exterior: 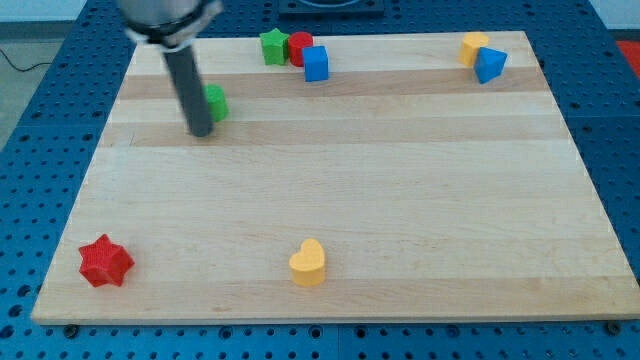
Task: Move the green circle into the bottom of the green star
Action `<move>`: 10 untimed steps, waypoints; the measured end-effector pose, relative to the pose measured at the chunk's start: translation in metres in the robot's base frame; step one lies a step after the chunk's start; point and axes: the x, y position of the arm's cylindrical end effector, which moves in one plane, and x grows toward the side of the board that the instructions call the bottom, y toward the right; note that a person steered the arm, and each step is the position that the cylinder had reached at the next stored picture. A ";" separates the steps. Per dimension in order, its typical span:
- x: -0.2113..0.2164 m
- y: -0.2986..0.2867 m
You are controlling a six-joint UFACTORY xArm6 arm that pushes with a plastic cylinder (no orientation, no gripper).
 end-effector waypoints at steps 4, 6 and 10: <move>-0.051 0.085; -0.015 -0.005; -0.064 0.033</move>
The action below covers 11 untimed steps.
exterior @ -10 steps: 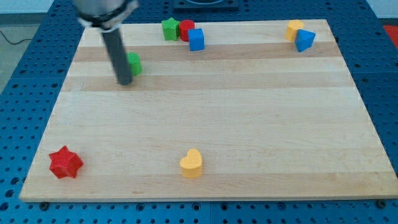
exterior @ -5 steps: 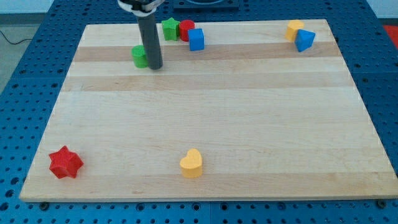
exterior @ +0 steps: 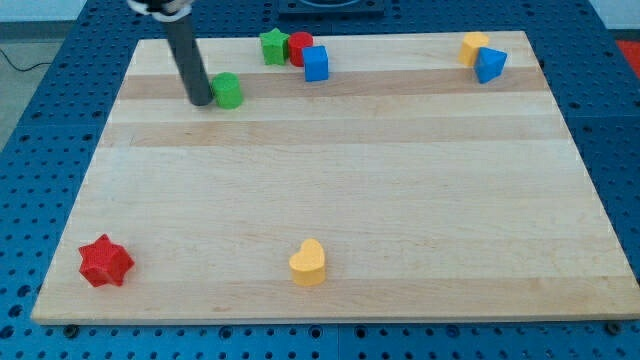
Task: Move the green circle into the bottom of the green star
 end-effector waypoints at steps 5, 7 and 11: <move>-0.019 0.088; -0.016 0.073; 0.019 0.088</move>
